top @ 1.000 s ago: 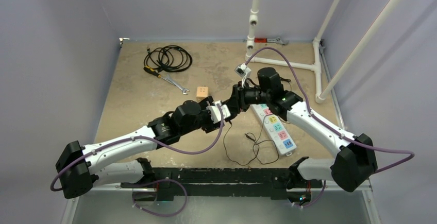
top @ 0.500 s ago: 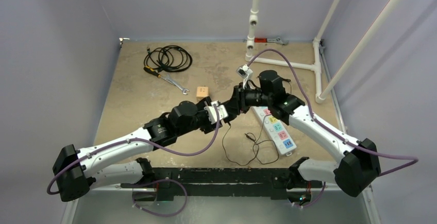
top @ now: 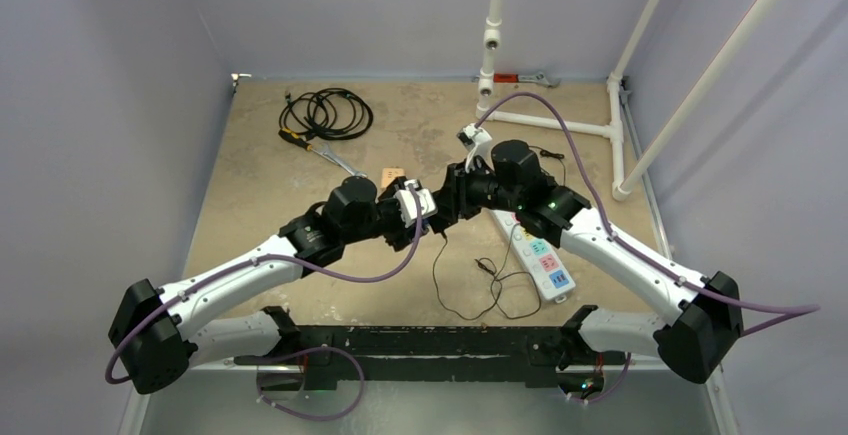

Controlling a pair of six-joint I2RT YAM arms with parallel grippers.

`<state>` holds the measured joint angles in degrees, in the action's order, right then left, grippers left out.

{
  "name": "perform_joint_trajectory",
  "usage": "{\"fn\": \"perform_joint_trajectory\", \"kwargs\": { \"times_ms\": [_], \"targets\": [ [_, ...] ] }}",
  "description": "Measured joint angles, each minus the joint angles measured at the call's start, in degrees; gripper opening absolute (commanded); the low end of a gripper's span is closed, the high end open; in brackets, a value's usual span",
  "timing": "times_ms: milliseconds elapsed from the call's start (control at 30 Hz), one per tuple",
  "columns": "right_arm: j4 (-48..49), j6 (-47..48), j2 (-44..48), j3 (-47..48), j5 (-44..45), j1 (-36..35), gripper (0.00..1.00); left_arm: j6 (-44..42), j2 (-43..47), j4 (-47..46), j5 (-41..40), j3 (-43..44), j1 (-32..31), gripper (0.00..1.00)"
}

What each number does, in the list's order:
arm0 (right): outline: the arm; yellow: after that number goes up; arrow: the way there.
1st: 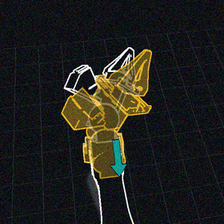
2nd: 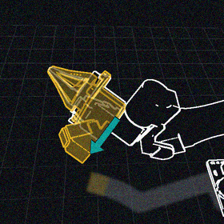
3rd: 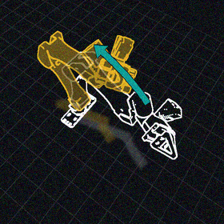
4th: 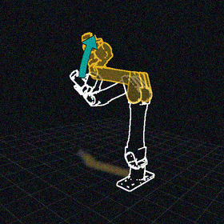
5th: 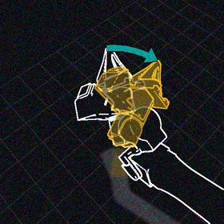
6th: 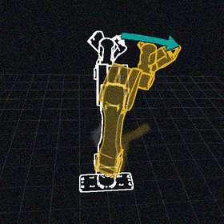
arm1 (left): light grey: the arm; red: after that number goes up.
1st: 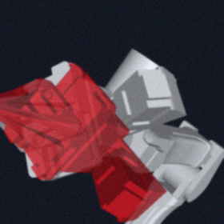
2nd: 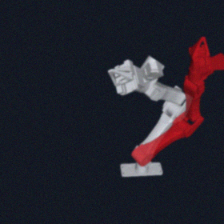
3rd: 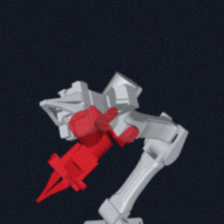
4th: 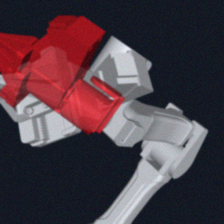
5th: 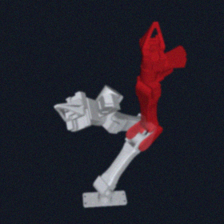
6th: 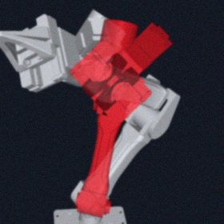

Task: Pull the plug off the socket
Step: Remove the plug from the socket.

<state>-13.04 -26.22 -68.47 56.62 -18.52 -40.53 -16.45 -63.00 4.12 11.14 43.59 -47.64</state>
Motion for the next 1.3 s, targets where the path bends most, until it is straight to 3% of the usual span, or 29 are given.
{"fn": "perform_joint_trajectory", "kwargs": {
  "times_ms": [200,600,967,1300],
  "targets": [
    [-0.85,0.57,-1.49,1.11,-3.17,0.96,0.00,-0.09,0.42,0.81,-3.23,-0.09,-2.01,0.00],
    [-3.50,2.03,-3.48,1.66,-20.52,8.90,0.00,-0.22,1.44,-0.02,-7.54,-0.37,-5.81,0.00],
    [-5.18,2.40,-2.40,1.66,-17.99,8.55,0.00,-0.17,1.33,-0.20,-7.45,-0.37,-6.08,0.00],
    [-8.74,2.56,-1.64,3.61,-9.40,5.40,0.00,0.44,-0.28,-0.46,-3.43,0.20,-3.78,0.00]
  ]
}}
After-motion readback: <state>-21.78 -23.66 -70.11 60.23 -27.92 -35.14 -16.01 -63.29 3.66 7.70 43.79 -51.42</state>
